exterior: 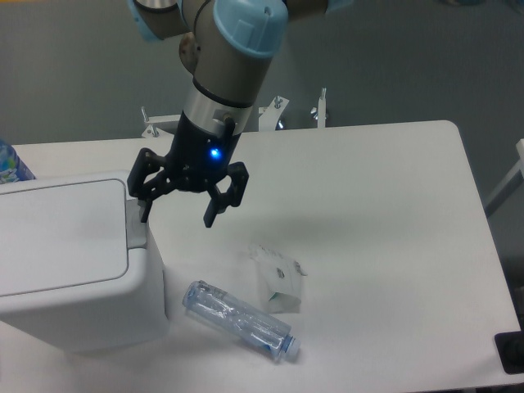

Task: Open the trash can
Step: 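Push the gripper finger against the lid edge to flip the lid open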

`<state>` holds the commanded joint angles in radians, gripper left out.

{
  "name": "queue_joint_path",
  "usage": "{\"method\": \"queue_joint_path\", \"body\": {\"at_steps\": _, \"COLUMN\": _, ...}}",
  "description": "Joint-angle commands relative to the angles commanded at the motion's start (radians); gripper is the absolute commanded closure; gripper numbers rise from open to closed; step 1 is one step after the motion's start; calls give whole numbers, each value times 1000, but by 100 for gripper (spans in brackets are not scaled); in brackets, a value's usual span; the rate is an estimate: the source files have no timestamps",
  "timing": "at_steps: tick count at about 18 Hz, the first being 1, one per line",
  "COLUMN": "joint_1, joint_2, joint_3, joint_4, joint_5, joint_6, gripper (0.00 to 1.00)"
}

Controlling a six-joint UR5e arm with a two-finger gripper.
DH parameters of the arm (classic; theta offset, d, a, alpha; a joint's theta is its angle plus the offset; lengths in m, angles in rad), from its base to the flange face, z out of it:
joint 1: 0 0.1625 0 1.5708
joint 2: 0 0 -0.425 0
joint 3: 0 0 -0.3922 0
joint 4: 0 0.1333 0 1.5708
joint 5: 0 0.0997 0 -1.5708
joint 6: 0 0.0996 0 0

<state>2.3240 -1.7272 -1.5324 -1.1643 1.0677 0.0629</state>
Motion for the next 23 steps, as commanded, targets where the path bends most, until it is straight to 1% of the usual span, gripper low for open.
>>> {"method": "queue_joint_path", "body": {"at_steps": 18, "joint_1": -9, "joint_2": -18, "joint_3": -2, "joint_4": 5, "joint_5": 3, "joint_6": 2, "gripper": 0}}
{"method": "queue_joint_path", "body": {"at_steps": 21, "joint_1": -23, "joint_2": -23, "joint_3": -2, "joint_4": 5, "joint_5": 43, "joint_6": 2, "gripper": 0}}
{"method": "queue_joint_path", "body": {"at_steps": 23, "joint_1": -25, "joint_2": -23, "joint_3": 0, "joint_4": 5, "joint_5": 46, "joint_6": 2, "gripper": 0}}
